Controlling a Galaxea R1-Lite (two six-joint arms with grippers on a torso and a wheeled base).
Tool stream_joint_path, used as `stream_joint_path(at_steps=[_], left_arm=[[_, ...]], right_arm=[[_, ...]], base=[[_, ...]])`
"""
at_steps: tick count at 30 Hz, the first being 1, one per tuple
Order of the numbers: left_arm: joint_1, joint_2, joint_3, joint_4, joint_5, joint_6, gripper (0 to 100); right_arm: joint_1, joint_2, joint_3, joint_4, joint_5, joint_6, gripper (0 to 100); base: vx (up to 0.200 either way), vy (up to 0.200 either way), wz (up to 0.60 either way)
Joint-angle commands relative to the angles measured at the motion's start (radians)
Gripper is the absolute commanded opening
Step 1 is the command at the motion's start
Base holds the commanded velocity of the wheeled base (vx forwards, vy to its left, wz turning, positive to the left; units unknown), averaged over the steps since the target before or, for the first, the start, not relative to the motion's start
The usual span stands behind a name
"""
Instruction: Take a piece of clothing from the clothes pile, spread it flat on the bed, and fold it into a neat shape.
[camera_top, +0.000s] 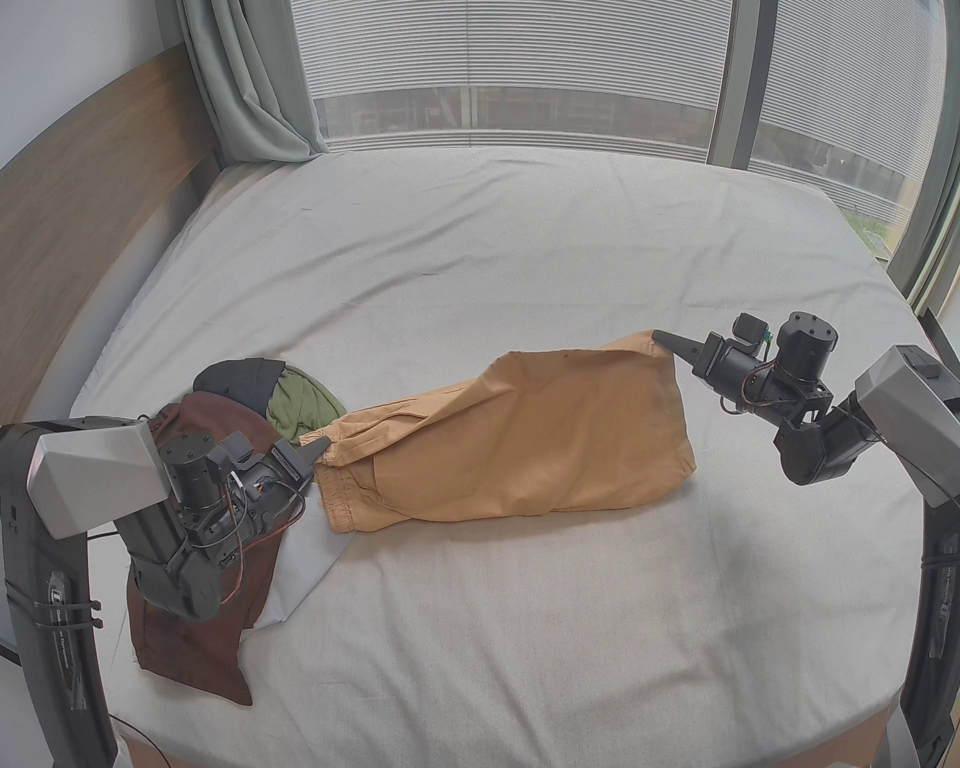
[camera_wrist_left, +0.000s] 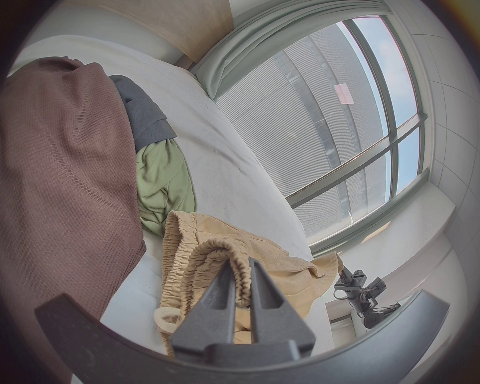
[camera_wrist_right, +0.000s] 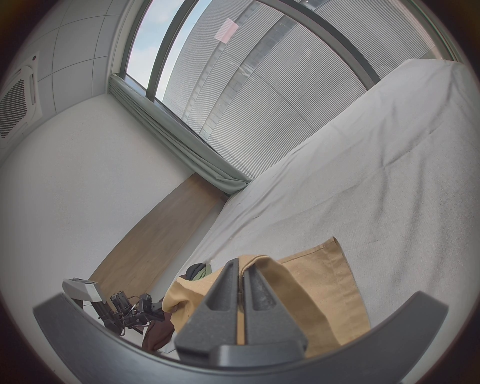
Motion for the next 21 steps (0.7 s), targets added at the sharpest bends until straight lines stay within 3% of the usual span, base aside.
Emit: stream_joint_path(at_steps=[1, 15, 16, 17, 18, 21], left_arm=[[-0.002, 0.02, -0.026, -0.001, 0.0, 0.0, 0], [-0.002, 0.043, -0.058, -0.001, 0.0, -0.001, 0], [-0.002, 0.045, -0.064, -0.001, 0.0, -0.001, 100], [-0.002, 0.045, -0.07, -0.001, 0.004, -0.001, 100], [0.0, 0.048, -0.077, -0.001, 0.012, -0.003, 100], [0.003, 0.056, -0.101, -0.001, 0.04, -0.015, 100]], right_arm=[[0.01, 0.028, -0.054, 0.025, -0.004, -0.002, 0], [0.01, 0.071, -0.108, 0.036, -0.012, -0.008, 0], [0.01, 0.074, -0.114, 0.037, -0.027, -0.008, 0], [0.012, 0.077, -0.122, 0.037, -0.04, -0.01, 0], [0.01, 0.083, -0.133, 0.037, -0.044, -0.01, 100], [0.008, 0.104, -0.148, 0.027, -0.047, -0.01, 100]], base=[[0.0, 0.0, 0.0], [0.0, 0.0, 0.0], [0.0, 0.0, 0.0], [0.0, 0.0, 0.0], [0.0, 0.0, 0.0], [0.0, 0.0, 0.0]])
